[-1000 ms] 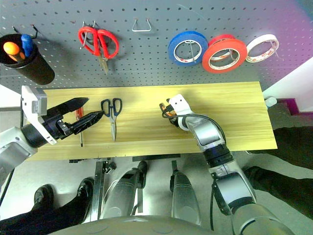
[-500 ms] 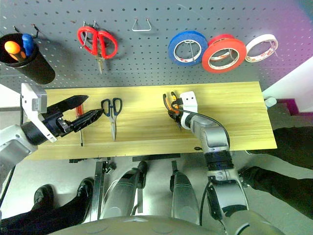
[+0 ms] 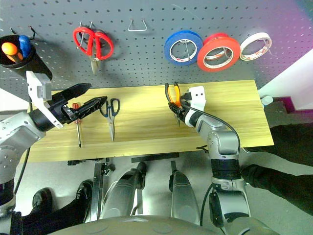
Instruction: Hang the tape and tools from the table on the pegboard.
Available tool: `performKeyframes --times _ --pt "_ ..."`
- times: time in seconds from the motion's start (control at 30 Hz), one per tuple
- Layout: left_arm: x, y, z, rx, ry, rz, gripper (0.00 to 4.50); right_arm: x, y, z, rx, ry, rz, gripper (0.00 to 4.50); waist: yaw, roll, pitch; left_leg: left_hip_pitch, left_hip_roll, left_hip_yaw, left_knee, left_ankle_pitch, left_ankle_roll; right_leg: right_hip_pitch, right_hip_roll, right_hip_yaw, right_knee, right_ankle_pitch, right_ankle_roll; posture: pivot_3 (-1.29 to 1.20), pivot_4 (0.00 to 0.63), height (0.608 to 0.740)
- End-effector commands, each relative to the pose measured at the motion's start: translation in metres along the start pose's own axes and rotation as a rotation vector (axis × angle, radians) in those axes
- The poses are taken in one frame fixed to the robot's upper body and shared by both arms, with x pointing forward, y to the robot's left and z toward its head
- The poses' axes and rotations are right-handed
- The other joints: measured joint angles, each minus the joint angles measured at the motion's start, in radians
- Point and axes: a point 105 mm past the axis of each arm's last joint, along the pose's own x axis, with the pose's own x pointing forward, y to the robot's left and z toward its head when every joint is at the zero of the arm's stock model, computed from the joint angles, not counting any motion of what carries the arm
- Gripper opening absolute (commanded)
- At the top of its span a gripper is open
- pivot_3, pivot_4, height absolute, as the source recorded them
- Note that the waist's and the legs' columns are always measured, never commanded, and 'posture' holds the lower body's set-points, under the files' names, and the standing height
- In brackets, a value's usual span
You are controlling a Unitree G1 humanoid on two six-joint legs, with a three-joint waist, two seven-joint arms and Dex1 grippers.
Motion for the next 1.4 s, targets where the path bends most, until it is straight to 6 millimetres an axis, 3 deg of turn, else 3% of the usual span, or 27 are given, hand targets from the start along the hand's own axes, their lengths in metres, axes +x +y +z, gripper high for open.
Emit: performKeyframes --times 0.03,0.83,1.4 --pt "0.003 -0.003 0.005 0.023 -0.027 -0.027 4.5 -0.004 0.01 0.024 -0.032 -0.101 0.054 2.09 -0.001 0.0 -0.005 0.0 0.0 0.0 0.0 0.0 0.0 0.0 0.0 0.0 0.0 0.0 0.0 -0.02 0.261 0.74" --pt "0.02 0.003 0.007 0.049 -0.064 -0.071 4.5 -0.01 0.035 0.084 -0.064 -0.339 0.197 2.09 -0.032 -0.002 -0.07 0.001 0.0 0.001 0.008 0.001 0.0 -0.001 0.001 0.0 0.01 0.0 0.0 -0.08 0.195 0.74" --pt "0.02 0.004 0.006 0.056 -0.063 -0.066 4.5 -0.004 0.06 0.082 -0.104 -0.309 0.276 2.09 -0.049 -0.001 -0.085 0.001 0.001 0.0 0.016 0.0 0.001 0.001 0.003 0.002 0.014 0.0 0.0 -0.06 0.208 0.74"
